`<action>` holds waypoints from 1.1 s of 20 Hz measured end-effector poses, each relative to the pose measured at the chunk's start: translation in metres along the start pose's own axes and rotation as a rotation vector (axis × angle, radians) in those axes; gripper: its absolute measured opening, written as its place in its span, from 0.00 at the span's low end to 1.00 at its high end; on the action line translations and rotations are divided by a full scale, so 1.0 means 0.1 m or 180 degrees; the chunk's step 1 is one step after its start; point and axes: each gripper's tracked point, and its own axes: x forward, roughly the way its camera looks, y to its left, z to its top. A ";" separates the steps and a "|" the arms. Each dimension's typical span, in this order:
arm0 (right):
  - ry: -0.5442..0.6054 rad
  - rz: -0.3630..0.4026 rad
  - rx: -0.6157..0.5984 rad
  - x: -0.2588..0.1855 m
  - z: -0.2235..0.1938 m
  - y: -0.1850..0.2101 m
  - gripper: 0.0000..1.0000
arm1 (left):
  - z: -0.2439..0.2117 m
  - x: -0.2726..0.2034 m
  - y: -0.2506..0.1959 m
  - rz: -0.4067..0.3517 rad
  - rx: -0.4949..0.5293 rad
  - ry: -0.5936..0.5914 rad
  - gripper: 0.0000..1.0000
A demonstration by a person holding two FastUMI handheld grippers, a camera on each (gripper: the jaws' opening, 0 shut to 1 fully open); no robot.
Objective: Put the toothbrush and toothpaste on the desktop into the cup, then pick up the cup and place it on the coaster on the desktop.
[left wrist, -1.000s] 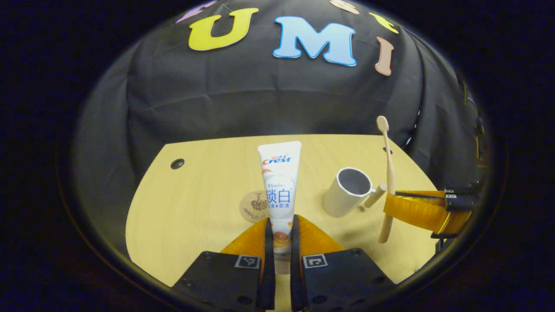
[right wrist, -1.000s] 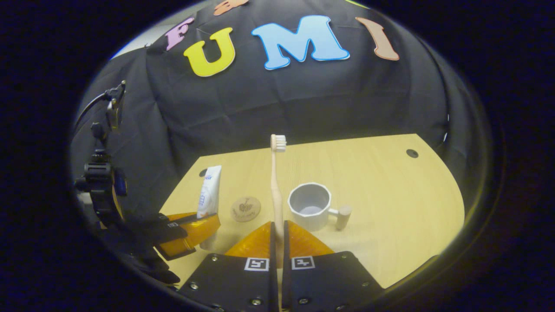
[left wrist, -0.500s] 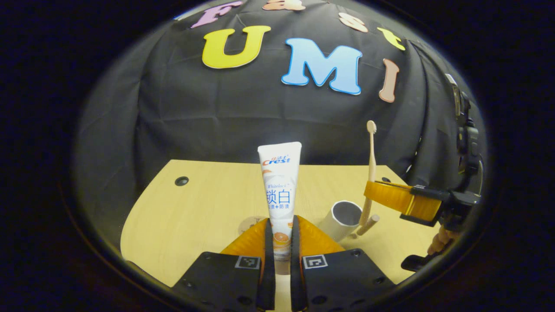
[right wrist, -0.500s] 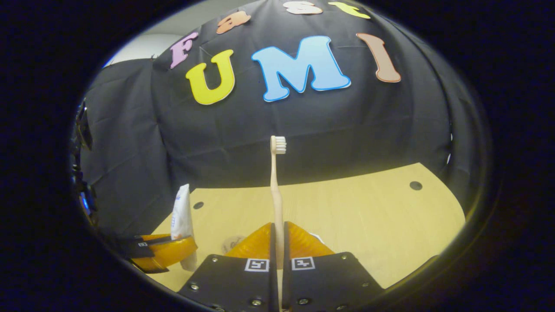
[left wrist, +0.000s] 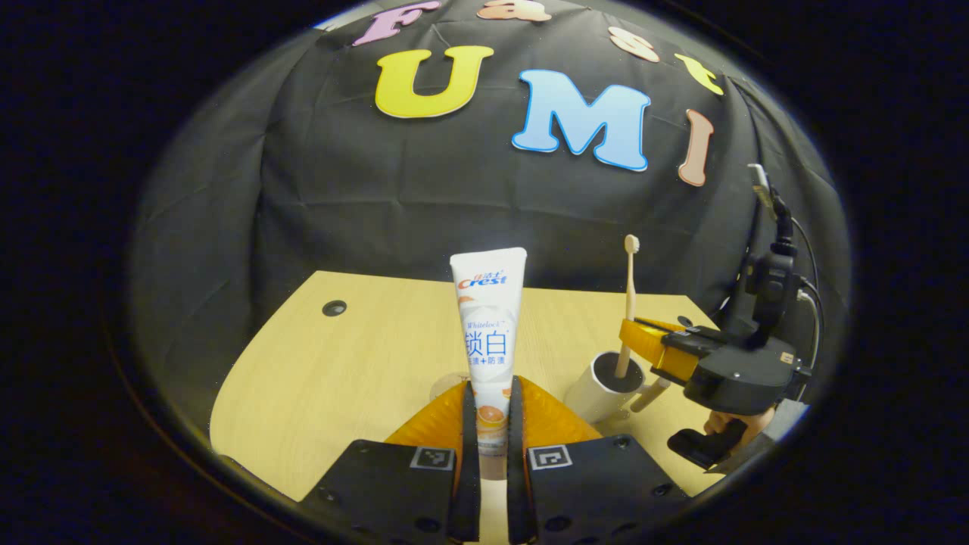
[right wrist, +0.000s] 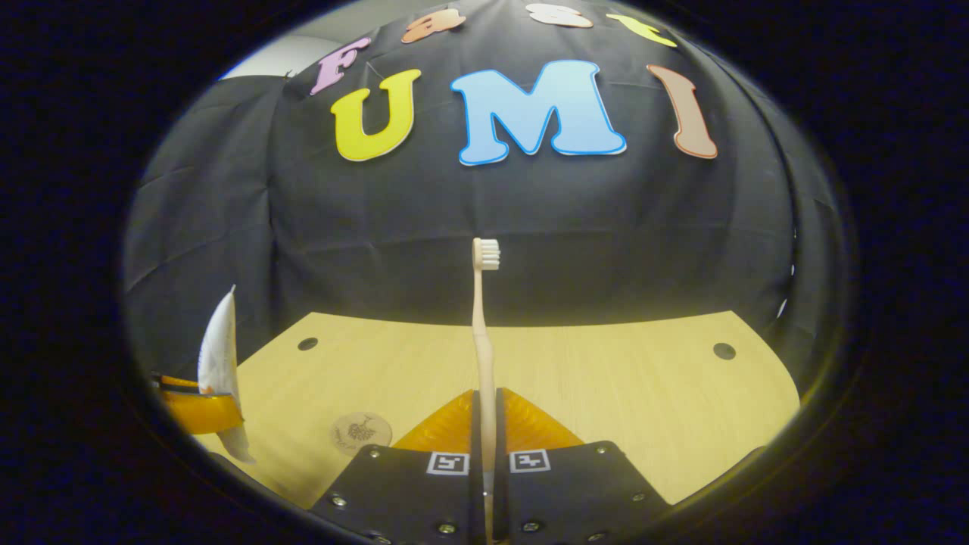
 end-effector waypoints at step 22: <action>0.0000 -0.0199 -0.0150 -0.64 0.14 -0.26 0.76 | 0.36 0.42 -0.52 -0.0651 0.0017 -0.0488 0.21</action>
